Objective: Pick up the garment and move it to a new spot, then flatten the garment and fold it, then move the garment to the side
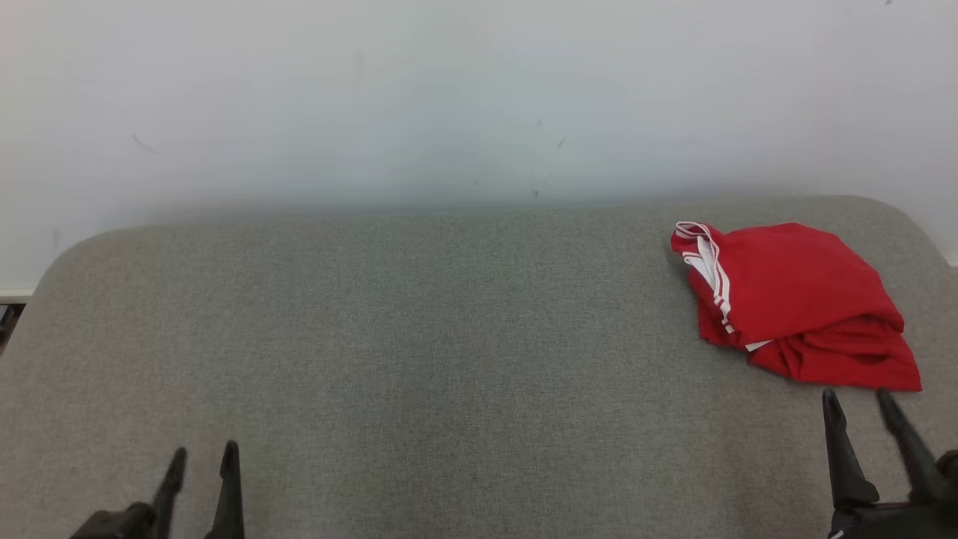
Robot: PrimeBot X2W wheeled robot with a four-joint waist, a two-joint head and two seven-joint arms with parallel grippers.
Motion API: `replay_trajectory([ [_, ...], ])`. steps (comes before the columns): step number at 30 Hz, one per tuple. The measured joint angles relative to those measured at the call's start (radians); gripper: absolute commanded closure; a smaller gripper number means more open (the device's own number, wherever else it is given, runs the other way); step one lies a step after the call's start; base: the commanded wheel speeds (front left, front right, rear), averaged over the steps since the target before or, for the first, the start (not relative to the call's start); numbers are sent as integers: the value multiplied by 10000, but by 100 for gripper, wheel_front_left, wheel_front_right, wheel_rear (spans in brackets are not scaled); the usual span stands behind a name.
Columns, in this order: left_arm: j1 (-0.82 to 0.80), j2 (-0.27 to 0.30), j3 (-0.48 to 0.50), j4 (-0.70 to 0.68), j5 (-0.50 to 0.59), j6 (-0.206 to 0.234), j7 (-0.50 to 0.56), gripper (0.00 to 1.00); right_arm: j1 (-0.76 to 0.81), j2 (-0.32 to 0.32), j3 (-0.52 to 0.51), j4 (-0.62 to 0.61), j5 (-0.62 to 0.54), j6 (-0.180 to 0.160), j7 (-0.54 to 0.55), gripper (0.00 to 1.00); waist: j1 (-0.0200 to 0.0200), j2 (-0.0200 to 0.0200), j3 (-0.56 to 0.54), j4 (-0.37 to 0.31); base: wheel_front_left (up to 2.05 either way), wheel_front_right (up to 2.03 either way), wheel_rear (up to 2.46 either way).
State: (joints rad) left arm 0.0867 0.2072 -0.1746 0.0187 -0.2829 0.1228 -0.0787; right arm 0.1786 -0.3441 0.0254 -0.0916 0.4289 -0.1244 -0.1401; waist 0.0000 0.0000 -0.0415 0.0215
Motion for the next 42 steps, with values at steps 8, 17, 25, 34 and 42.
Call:
replay_trajectory([
  [8, 377, -426, -113, 769, -25, -4, 4, 100, 254, 631, 316, 794, 23, 13, 31, 100, 0, 0, 4, 1, 0, 0, 0],
  [17, 320, -497, 109, 938, -1112, -188, 182, 100, 165, 800, 127, 970, 1014, 190, 272, 100, 0, 0, 49, -20, 0, 0, 0],
  [25, 257, -585, 351, 1070, -2196, -366, 364, 100, -86, 1005, -33, 1220, 1967, 376, 523, 100, 0, 0, 86, -37, 0, 0, 0],
  [34, 44, -731, 633, 1277, -3417, -612, 575, 100, -346, 1250, -213, 1524, 3083, 556, 731, 100, 0, 1, 126, -57, 0, 0, 0],
  [42, -165, -813, 848, 1406, -4497, -809, 706, 100, -512, 1440, -364, 1776, 4015, 755, 966, 100, 0, 0, 161, -75, 0, 0, 0],
])
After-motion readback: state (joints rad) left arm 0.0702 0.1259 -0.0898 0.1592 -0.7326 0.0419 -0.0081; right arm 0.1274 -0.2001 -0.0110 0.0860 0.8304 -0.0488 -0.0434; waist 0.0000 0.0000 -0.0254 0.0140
